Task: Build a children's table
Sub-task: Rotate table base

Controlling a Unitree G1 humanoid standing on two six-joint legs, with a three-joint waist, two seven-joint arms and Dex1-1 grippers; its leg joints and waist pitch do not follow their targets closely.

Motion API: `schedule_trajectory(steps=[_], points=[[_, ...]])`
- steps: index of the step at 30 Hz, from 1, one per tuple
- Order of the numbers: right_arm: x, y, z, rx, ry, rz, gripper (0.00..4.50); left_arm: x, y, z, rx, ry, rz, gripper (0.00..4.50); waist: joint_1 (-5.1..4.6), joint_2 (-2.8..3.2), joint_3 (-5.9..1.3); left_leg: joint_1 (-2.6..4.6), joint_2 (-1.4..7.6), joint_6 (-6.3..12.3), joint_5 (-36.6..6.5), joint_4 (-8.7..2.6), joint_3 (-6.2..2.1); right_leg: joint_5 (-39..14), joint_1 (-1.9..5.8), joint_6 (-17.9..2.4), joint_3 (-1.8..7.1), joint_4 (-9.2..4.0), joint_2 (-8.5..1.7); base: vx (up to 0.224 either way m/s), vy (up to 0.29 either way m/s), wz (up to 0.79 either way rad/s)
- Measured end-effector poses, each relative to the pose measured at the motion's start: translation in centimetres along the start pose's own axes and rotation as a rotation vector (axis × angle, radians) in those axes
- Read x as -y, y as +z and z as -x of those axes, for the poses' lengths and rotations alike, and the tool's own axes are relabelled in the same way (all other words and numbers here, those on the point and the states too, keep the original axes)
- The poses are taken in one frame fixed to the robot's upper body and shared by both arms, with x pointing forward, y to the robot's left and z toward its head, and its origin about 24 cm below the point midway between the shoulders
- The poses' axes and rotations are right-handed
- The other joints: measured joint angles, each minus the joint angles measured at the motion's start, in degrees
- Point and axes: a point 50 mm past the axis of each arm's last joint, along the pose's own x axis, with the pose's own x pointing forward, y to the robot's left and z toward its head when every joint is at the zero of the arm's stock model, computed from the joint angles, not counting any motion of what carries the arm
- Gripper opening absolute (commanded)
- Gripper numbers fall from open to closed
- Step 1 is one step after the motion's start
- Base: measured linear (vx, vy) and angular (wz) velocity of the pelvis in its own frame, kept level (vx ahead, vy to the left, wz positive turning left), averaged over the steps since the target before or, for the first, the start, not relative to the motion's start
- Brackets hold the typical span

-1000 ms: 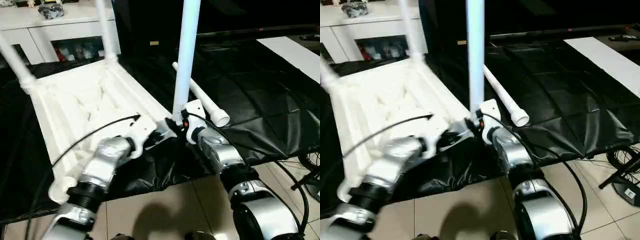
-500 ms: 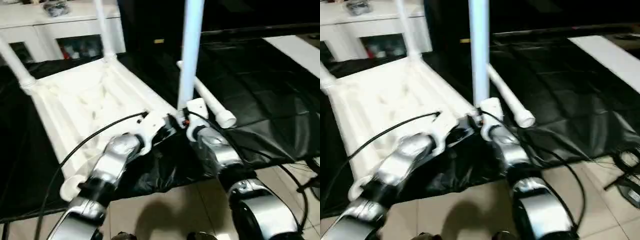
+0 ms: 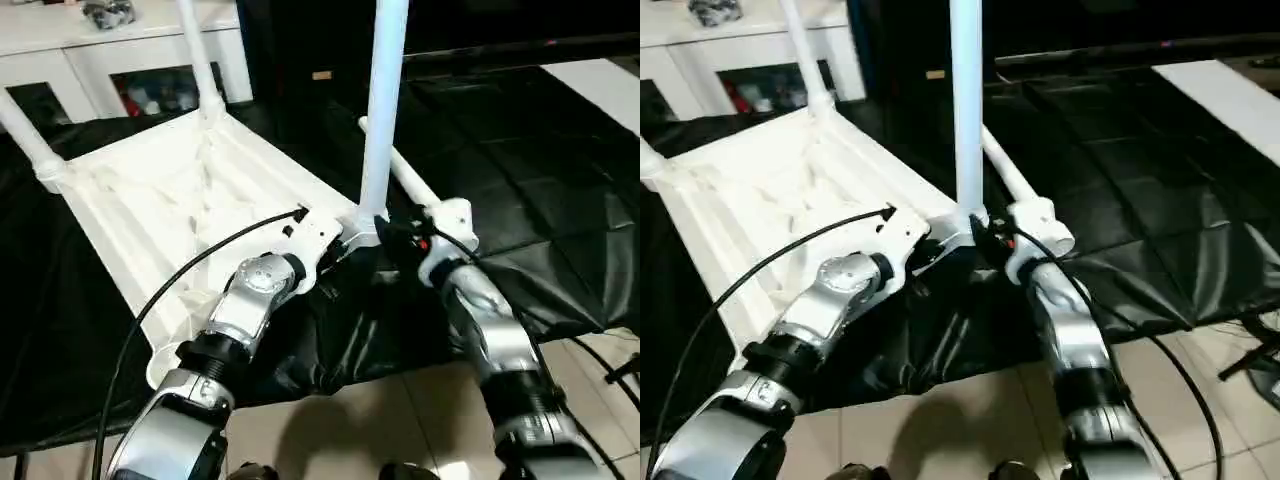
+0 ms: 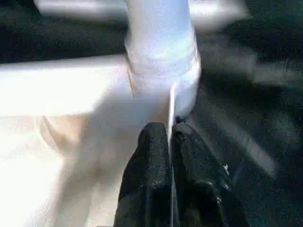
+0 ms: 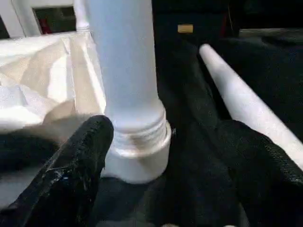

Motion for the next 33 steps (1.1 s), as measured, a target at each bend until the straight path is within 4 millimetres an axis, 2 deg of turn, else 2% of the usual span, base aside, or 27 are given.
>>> schedule_trajectory(steps=[1, 4, 9, 11, 14, 15, 17, 21, 24, 25, 26, 33], points=[[0.0, -0.1, 0.1, -0.007, -0.001, 0.001, 3.89, -0.4, 0.6, 0.0, 0.027, 0.020, -0.004, 0.78, -0.02, 0.01, 0.00, 0.01, 0.00, 0.00, 0.00, 0.04, 0.01, 0.00, 0.01, 0.00, 0.02, 0.00, -0.01, 0.000, 0.000, 0.00], [0.0, 0.1, 0.5, -0.015, 0.007, 0.007, 3.89, -1.9, 2.3, 0.6, 0.109, 0.088, -0.012, 0.78, -0.19, -0.01, -0.01, 0.10, 0.00, -0.01, 0.00, 0.11, 0.02, -0.20, 0.07, 0.34, 0.05, 0.00, -0.01, 0.000, 0.000, 0.00], [-1.0, -0.6, 0.4, -0.102, 0.061, 0.028, 3.89, -5.8, 3.9, 3.2, 0.165, 0.272, -0.071, 0.78, -0.41, -0.03, 0.00, 0.17, -0.01, -0.02, 0.00, 0.05, -0.01, -0.23, 0.08, 0.39, 0.03, 0.02, -0.01, 0.000, 0.000, 0.00], [-1.7, -1.0, 0.3, -0.133, 0.098, 0.035, 3.89, -7.8, 3.9, 4.7, 0.123, 0.354, -0.126, 0.78, -0.53, -0.03, 0.01, 0.20, -0.01, -0.03, 0.00, 0.04, -0.05, -0.22, 0.04, 0.39, 0.00, 0.02, 0.00, 0.000, 0.000, 0.00], [-2.6, -1.9, -0.1, -0.214, 0.135, 0.024, 3.89, -11.6, 2.7, 8.3, -0.013, 0.538, -0.224, 0.78, -0.72, -0.04, 0.00, 0.25, -0.01, -0.05, 0.00, 0.02, -0.15, -0.22, 0.05, 0.40, -0.01, 0.04, 0.02, 0.000, 0.000, 0.00], [-2.8, -2.1, -0.2, -0.227, 0.142, 0.021, 3.89, -12.2, 2.3, 9.0, -0.041, 0.569, -0.229, 0.78, -0.55, -0.06, 0.00, 0.23, -0.01, -0.05, 0.00, 0.02, -0.15, -0.22, 0.07, 0.40, 0.00, 0.03, 0.02, 0.000, 0.000, 0.00], [-3.1, -2.4, -0.6, -0.258, 0.144, 0.022, 3.62, -13.1, 1.3, 10.3, -0.100, 0.636, -0.218, 0.51, -0.20, -0.13, 0.00, 0.16, -0.04, -0.06, 0.00, 0.07, -0.10, -0.22, 0.07, 0.40, 0.07, 0.03, 0.00, 0.000, 0.000, 0.00], [-3.5, -1.7, -1.8, -0.260, 0.128, 0.040, 3.44, -14.1, 0.0, 12.0, -0.201, 0.717, -0.251, 0.33, 0.33, -0.36, -0.08, 0.02, -0.06, -0.06, 0.00, 0.20, -0.10, -0.20, 0.09, 0.37, 0.13, 0.03, -0.01, 0.000, 0.000, 0.00], [-3.6, -1.5, -2.5, -0.270, 0.105, 0.041, 3.15, -14.6, -1.0, 13.2, -0.279, 0.749, -0.276, 0.06, 0.49, -0.44, -0.12, 0.01, -0.09, -0.06, 0.00, 0.19, -0.04, -0.17, 0.07, 0.32, 0.23, 0.04, -0.02, 0.000, 0.000, 0.00], [-3.6, -1.5, -2.7, -0.276, 0.096, 0.038, 3.15, -14.7, -1.4, 13.4, -0.304, 0.756, -0.271, 0.06, 0.49, -0.45, -0.13, 0.02, -0.09, -0.06, 0.00, 0.20, -0.04, -0.16, 0.07, 0.31, 0.23, 0.05, -0.02, 0.000, 0.000, 0.00], [-3.6, -1.5, -2.9, -0.289, 0.090, 0.036, 2.94, -14.6, -2.0, 13.8, -0.341, 0.764, -0.272, 0.00, 0.48, -0.46, -0.12, 0.02, -0.08, -0.07, 0.00, 0.19, -0.04, -0.16, 0.06, 0.30, 0.22, 0.07, -0.02, 0.000, 0.000, 0.00], [-3.8, -1.7, -3.8, -0.332, 0.117, 0.045, 2.31, -14.3, -3.9, 14.7, -0.526, 0.725, -0.328, 0.00, 0.48, -0.52, -0.12, 0.08, -0.04, -0.07, 0.00, 0.18, -0.08, -0.18, 0.04, 0.34, 0.14, 0.14, -0.01, 0.000, 0.000, 0.00]])
